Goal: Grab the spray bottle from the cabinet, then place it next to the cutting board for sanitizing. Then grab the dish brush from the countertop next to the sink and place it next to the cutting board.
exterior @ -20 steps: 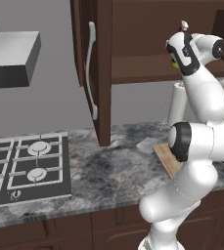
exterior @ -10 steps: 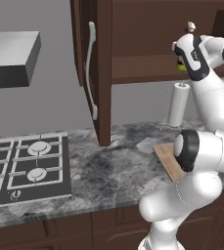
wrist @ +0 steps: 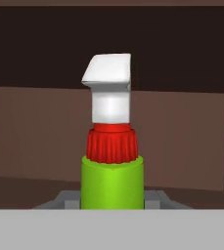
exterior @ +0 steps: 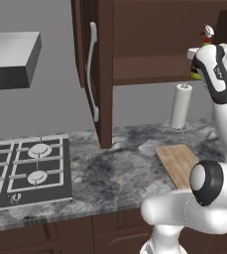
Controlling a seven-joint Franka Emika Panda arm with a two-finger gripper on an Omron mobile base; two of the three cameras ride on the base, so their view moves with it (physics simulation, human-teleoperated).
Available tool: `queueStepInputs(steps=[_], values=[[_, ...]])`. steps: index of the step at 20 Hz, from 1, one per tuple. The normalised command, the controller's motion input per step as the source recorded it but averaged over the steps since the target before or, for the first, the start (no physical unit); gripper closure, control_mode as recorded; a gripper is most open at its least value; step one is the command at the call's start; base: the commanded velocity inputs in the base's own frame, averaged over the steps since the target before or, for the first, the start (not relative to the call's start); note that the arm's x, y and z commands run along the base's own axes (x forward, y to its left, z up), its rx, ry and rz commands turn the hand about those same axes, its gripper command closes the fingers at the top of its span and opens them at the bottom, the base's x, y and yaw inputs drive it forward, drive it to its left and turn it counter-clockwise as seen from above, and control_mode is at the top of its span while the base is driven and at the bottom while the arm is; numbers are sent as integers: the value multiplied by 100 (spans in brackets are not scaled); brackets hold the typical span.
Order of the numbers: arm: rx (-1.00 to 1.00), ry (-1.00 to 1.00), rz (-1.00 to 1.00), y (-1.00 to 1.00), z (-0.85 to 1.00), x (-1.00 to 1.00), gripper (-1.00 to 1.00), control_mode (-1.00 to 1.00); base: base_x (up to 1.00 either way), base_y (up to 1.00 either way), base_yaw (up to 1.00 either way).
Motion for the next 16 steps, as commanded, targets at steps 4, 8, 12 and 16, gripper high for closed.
queueStepInputs(steps=[4, 8, 12, 16], values=[[2, 0, 9, 0, 0, -100, 100, -100, 0, 0, 0], [15, 13, 19, 44, -4, -100, 100, -100, 0, 0, 0], [2, 24, 31, 55, -12, -100, 100, -100, 0, 0, 0], [-2, 14, 31, 66, -28, -98, 100, -100, 0, 0, 0]])
